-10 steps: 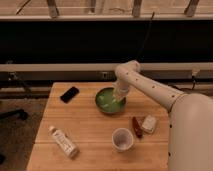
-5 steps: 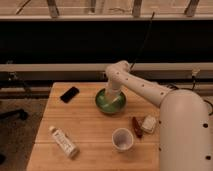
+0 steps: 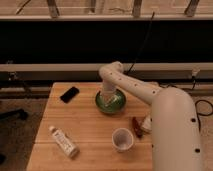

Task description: Push the ceramic bowl across the table

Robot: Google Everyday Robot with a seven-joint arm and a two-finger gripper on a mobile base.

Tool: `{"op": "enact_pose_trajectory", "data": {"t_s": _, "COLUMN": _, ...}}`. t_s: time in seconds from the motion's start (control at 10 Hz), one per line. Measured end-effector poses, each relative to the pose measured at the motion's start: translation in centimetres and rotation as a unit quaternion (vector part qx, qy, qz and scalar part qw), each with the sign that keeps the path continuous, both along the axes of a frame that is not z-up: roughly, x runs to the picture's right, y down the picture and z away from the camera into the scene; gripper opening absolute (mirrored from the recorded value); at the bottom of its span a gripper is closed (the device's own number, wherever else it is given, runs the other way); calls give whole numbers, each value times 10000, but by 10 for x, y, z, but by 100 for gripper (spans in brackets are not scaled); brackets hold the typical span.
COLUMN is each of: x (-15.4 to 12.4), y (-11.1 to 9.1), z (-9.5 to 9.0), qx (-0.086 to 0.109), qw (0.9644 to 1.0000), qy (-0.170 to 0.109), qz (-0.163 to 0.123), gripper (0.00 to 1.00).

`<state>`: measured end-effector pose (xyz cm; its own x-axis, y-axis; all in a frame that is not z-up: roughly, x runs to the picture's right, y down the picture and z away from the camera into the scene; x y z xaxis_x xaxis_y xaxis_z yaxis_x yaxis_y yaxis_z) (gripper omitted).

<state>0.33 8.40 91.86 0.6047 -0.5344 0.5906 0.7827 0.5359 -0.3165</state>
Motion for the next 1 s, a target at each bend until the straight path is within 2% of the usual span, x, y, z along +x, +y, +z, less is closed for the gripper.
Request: {"op": "enact_pose_trajectory", "data": {"t_s": 1.0, "x": -53, "y": 9, "z": 0, "qx": -137, "qw": 9980, "qy": -496, "qz": -355, "gripper": 14}}
